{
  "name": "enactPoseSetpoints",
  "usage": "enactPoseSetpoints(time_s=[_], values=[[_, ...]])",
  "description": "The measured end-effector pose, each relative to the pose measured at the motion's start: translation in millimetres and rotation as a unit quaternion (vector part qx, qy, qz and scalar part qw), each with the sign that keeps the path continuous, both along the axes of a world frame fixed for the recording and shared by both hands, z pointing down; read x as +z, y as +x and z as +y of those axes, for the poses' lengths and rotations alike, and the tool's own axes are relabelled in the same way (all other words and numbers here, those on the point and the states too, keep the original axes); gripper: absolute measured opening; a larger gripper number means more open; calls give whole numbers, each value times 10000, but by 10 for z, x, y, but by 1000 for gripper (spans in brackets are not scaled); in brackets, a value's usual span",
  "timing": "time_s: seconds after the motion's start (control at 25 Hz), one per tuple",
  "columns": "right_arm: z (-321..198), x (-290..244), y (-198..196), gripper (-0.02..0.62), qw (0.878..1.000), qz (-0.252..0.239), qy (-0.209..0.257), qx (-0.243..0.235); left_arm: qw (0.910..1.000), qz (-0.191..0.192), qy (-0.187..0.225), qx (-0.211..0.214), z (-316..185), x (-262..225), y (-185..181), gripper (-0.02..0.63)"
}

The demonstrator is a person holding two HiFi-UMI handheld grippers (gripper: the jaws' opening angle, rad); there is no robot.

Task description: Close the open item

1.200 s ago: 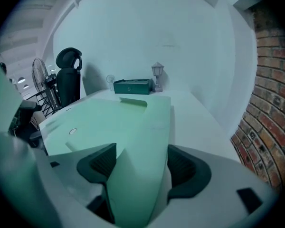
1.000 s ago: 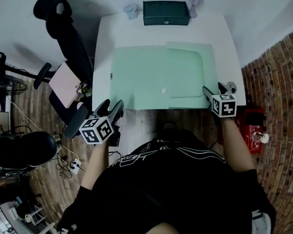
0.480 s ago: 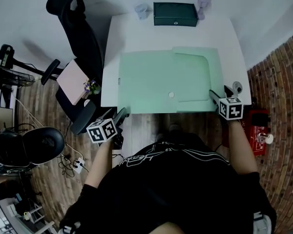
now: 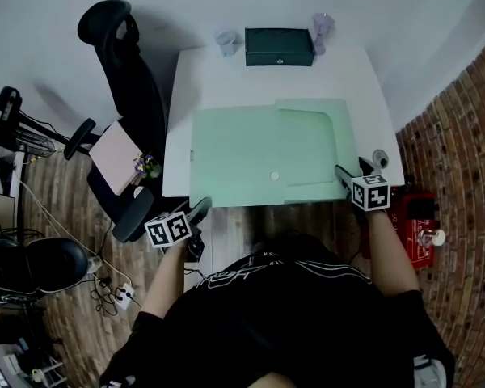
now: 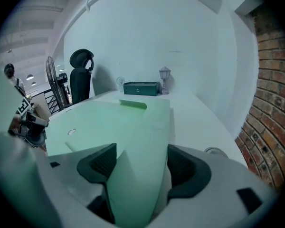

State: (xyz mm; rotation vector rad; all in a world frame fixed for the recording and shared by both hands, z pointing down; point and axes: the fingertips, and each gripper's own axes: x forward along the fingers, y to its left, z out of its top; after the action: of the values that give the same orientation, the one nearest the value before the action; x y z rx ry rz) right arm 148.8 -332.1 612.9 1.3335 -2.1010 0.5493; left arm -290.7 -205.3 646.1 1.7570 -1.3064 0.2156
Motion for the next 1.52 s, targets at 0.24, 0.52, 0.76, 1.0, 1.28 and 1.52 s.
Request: enactPoseSetpoints(time_s=[0.24, 0.52, 0.76, 1.0, 1.28, 1.52], values=[[-9, -11, 13, 333, 9999, -75, -83, -27, 9989, 310, 268, -210, -36, -258, -21, 161], [-14, -36, 2, 336, 9991, -228, -352, 69, 9976, 66, 670, -154, -38, -722, 84, 107], [-18, -91, 3, 331, 9972, -514, -533, 68, 9919, -216, 1232, -240, -74, -1273, 306, 92], [-10, -161, 70, 290, 9898, -1160, -824, 47, 9855, -621, 1563, -229, -87, -1634, 559, 81], [132, -241, 131, 235, 9846, -1521, -849, -126, 9781, -729, 1946, 139, -132, -2091, 1008, 81], [237, -341, 245, 157, 9801, -1793, -803, -271, 9698, -779, 2214, 670, -149, -2386, 1568, 81]])
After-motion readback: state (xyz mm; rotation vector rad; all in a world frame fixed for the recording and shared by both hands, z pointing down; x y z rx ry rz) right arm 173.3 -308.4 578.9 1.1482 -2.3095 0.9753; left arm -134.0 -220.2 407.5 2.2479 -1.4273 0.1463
